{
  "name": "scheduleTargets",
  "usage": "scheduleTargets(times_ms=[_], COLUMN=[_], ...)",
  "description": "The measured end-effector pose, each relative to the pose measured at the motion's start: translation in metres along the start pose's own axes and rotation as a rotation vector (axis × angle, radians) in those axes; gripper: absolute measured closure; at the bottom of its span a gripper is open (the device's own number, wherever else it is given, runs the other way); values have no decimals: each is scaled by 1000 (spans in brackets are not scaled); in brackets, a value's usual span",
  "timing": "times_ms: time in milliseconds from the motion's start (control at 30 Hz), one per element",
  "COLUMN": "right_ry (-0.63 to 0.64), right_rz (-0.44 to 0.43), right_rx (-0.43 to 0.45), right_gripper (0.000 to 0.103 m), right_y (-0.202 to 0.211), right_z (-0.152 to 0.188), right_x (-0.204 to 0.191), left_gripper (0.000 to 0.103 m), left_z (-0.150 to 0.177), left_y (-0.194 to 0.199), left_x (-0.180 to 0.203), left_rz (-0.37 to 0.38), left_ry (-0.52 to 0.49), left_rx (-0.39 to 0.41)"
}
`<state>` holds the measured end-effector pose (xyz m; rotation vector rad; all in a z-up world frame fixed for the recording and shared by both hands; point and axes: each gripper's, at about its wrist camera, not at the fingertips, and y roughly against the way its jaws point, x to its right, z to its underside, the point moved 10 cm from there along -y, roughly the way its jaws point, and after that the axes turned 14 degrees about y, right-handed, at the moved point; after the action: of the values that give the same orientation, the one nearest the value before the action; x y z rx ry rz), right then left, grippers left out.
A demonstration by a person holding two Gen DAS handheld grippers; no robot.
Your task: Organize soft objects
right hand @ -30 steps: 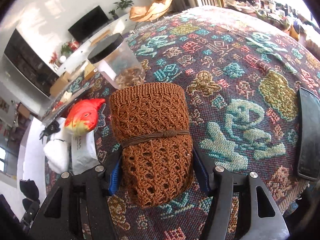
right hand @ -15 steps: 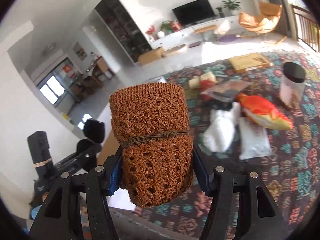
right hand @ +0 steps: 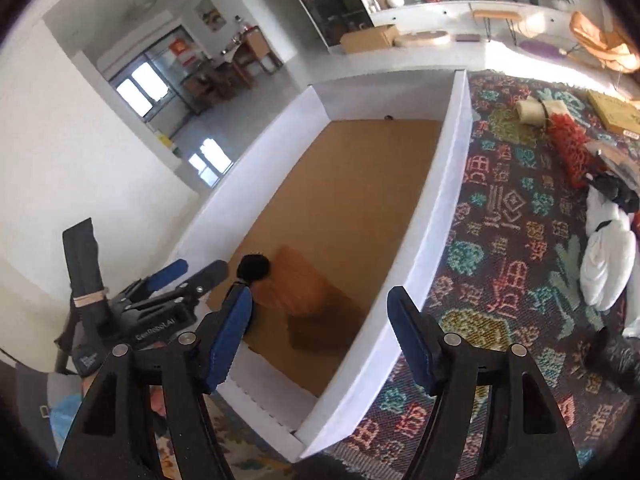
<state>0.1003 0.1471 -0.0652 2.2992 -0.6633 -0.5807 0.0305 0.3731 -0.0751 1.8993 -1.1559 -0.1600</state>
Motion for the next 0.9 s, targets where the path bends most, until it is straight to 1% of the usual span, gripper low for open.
scheduleTargets(times_ms=[67,133,200,233,333,367,433,500,533,600,633,667,733,800,900], right_ry=[16,12,-16,-39,-125,-145,-179,-223,-248,-312,-360,-402,-430,-448,-458], right_rz=[102,214,299,335,439,485,579,659,694,726,723,707,702,699,701], right_rx=[37,49,37,15,-49,-62,-84,-101,-106,-94,-86,-75,-39,-29,-11], right_gripper=[29,27,27,27,27,27,27,27,27,27,27,27,27,27,27], right_y=[16,33,45,51,63,70,84,99,107,118,122,124,131,133,138], right_z=[7,21,45,58,108,124,151,175,186,203,212,217,217,220,220], right_x=[25,57,91,107,161,177,206,230,240,255,261,265,269,273,276], left_gripper=[9,9,9,9,9,7,4,3,3,3,3,3,3,3,3], left_z=[2,5,12,16,44,56,86,119,136,171,187,204,227,235,229], left_y=[3,12,19,24,37,42,49,49,46,33,21,9,-19,-39,-58], left_x=[16,46,80,101,164,186,229,266,282,311,318,320,321,312,299], left_rz=[41,100,163,197,303,341,413,461,469,478,467,441,389,347,294], left_ry=[-3,-22,-57,-80,-171,-207,-284,-366,-404,-474,-497,-512,-516,-502,-469], left_rx=[0,-4,-9,-13,-40,-59,-101,-155,-182,-229,-261,-295,-345,-364,-347])
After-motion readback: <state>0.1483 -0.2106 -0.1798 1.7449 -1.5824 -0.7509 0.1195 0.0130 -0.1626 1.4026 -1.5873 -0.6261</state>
